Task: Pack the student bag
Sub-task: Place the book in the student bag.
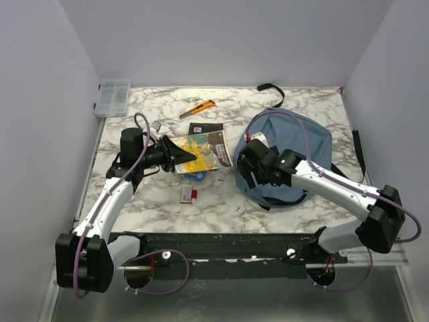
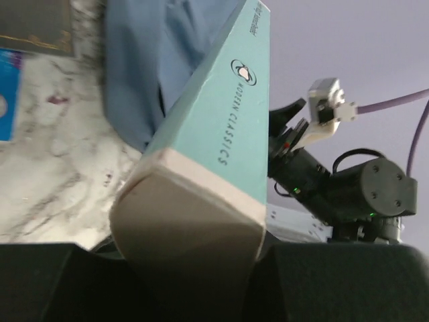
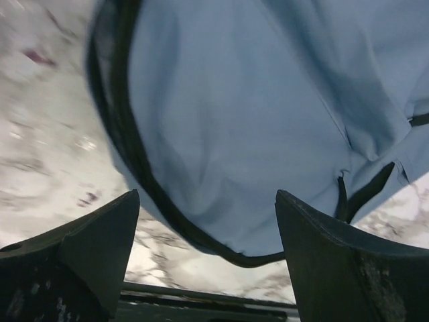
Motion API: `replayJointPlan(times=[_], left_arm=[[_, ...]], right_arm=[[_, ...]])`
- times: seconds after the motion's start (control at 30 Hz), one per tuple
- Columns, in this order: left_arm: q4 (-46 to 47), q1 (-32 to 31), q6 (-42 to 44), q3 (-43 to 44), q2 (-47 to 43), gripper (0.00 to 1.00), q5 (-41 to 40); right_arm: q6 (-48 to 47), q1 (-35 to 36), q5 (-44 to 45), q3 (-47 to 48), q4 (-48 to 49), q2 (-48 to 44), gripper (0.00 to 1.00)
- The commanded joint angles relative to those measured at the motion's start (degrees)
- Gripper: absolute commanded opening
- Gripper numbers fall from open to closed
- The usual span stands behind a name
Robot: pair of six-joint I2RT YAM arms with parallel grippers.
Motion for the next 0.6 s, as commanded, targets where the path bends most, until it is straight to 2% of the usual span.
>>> replayJointPlan(times=[0.0, 0.17, 0.4, 0.57], left_arm=[[-14.3, 0.4, 10.1, 5.0, -0.4, 0.0, -9.2], [-18.2, 0.4, 13.4, 6.7, -0.7, 0.0, -13.7], [-19.3, 0.3, 15.1, 8.3, 0.5, 0.0, -13.6], [-18.2, -1.0, 14.5, 7.7, 2.3, 0.0, -10.8]], right_arm=[[-5.4, 0.3, 2.5, -0.8, -5.0, 4.0, 0.86], [-6.5, 0.3, 1.6, 0.9, -6.7, 8.0, 0.85], [-6.3, 0.3, -0.1, 0.4, -5.8, 11.9, 0.77], [-7.2, 0.3, -8.5, -2.3, 3.4, 12.1, 0.75]])
